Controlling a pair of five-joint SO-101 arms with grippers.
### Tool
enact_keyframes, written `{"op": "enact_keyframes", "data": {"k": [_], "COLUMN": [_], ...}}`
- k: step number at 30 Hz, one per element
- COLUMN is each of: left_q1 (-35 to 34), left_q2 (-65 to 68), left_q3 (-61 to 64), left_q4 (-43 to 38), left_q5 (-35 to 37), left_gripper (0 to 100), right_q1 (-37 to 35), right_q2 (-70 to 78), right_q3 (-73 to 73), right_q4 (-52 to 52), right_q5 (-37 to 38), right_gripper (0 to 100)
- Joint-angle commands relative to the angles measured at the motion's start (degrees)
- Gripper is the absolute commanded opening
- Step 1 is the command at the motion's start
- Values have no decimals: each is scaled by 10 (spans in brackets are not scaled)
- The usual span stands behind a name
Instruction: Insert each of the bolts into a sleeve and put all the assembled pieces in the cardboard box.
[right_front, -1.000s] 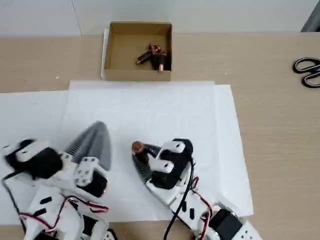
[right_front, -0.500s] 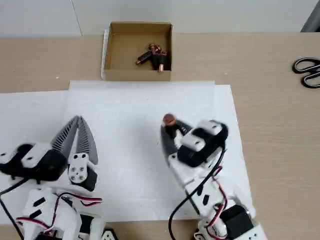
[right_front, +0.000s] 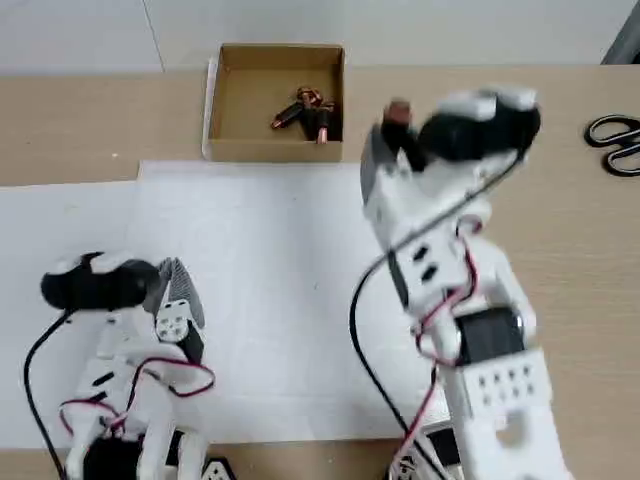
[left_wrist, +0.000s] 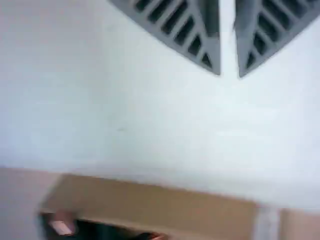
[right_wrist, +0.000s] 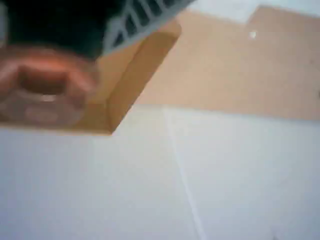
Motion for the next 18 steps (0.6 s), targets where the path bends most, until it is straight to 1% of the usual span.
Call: {"op": "enact_keyframes", "data": {"k": [1, 8, 12, 18], "left_q1": [-27, -29, -29, -28], "left_q2": [-4, -4, -4, -4], "left_q3": [46, 156, 208, 216], "left_q4": [-40, -86, -126, -131], "left_q5": [2, 1, 2, 9], "left_gripper": [7, 7, 7, 7], "right_q1": [8, 28, 36, 36], "right_q2": [81, 243, 335, 446], "right_q3": [-121, -302, -403, -524], "right_q4": [-26, -25, -22, -22], "right_q5": [-7, -7, -7, -1], "right_gripper": [4, 4, 4, 4]}}
